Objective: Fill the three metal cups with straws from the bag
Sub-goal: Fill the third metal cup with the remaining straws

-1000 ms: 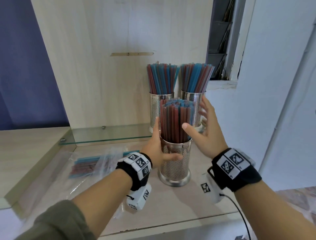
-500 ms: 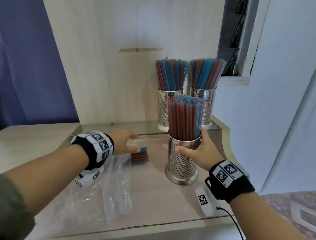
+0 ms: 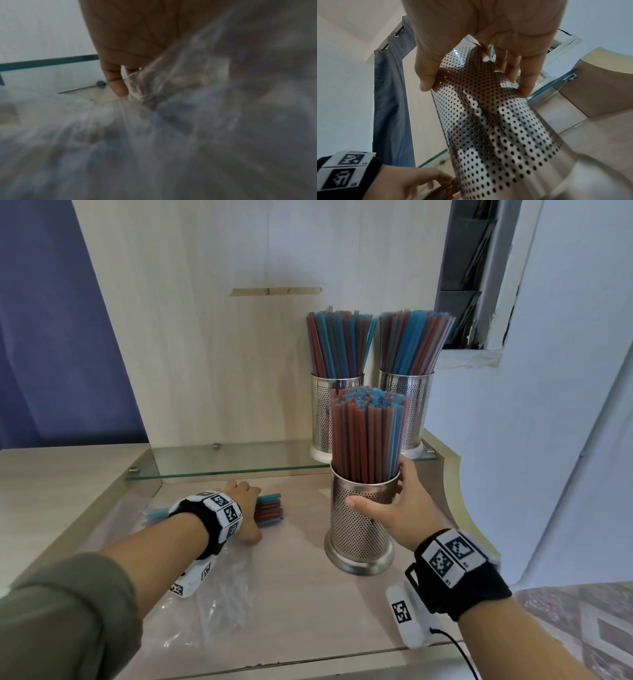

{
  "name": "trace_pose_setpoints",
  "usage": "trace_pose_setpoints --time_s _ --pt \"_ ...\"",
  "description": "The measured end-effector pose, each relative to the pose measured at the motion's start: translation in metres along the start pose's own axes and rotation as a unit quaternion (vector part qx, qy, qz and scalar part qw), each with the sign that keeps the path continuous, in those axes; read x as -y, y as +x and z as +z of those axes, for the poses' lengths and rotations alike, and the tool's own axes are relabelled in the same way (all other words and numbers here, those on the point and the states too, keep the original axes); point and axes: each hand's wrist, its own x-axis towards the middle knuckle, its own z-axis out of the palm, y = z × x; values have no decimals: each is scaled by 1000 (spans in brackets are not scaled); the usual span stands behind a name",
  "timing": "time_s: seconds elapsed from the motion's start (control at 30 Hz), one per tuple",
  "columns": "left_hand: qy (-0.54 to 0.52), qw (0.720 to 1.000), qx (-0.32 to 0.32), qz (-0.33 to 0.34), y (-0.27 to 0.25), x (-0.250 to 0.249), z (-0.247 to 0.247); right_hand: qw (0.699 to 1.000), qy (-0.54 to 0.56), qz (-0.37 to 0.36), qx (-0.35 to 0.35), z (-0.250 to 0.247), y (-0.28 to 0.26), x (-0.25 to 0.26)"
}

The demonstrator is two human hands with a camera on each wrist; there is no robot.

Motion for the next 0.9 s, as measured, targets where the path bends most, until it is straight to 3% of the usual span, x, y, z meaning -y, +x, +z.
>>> trace_pose_setpoints --time_s 0.2,0.53,0.7,0.9 --pt "2 999 42 -8 9 4 -3 1000 -2 -3 -5 0 0 -1" --pt "82 996 -3 31 7 -3 -7 1000 -1 -8 -6 2 1 -3" --pt "-25 995 -80 62 -4 -1 -15 1000 -3 -10 -10 2 2 -4" --pt "-165 952 -226 127 -30 5 -38 1000 -3 -9 -7 3 2 -3"
